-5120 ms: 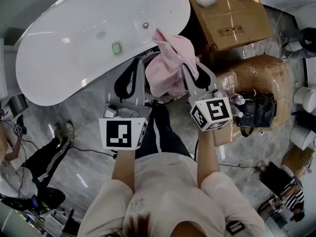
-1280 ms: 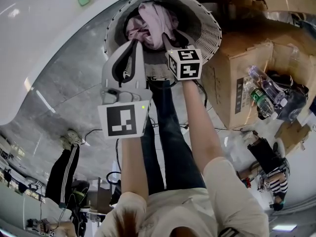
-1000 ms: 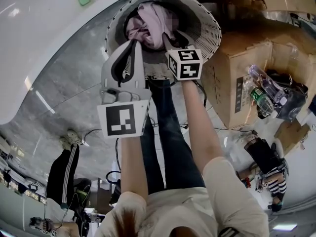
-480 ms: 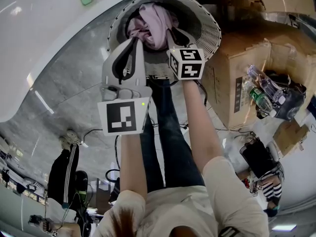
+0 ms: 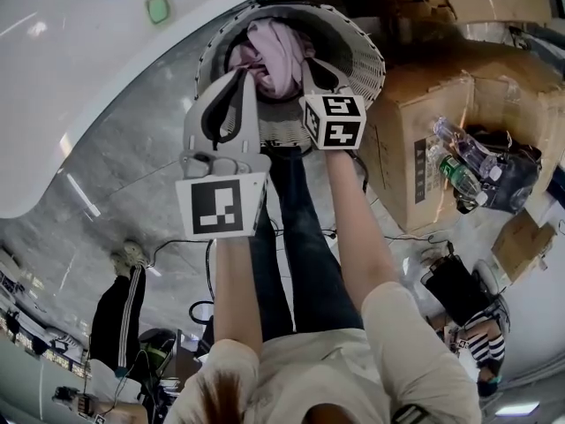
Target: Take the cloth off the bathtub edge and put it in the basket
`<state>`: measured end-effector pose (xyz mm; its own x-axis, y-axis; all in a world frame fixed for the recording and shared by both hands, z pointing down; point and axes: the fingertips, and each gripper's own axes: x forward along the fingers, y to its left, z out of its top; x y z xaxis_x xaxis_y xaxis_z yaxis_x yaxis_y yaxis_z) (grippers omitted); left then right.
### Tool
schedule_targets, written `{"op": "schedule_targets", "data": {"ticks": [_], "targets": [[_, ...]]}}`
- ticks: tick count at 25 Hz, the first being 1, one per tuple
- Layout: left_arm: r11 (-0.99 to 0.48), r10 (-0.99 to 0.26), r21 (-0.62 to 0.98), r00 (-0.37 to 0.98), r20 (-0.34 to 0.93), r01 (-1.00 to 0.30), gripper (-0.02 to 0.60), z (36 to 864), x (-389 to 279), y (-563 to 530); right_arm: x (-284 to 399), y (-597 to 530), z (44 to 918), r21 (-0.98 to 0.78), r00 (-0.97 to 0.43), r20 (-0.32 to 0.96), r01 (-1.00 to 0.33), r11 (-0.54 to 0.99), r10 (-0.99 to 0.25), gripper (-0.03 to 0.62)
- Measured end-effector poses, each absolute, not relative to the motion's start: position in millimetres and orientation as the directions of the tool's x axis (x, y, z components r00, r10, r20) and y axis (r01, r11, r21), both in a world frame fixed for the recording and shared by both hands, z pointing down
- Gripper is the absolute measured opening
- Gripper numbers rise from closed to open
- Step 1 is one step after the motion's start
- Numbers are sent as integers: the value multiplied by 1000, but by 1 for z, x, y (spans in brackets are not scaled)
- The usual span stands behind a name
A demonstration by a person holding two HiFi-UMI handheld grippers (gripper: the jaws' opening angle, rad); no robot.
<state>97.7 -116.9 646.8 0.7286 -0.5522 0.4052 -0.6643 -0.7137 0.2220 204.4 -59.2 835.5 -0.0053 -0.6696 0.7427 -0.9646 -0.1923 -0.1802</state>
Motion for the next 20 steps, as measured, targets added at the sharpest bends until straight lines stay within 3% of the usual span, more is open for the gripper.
{"op": "schedule_targets", "data": {"ticks": [20], "targets": [[-730,-592,223,761,264,-646,43,523,108,-125,219,-79,661,-216,47,577,-954,-208,-815,-3]]}}
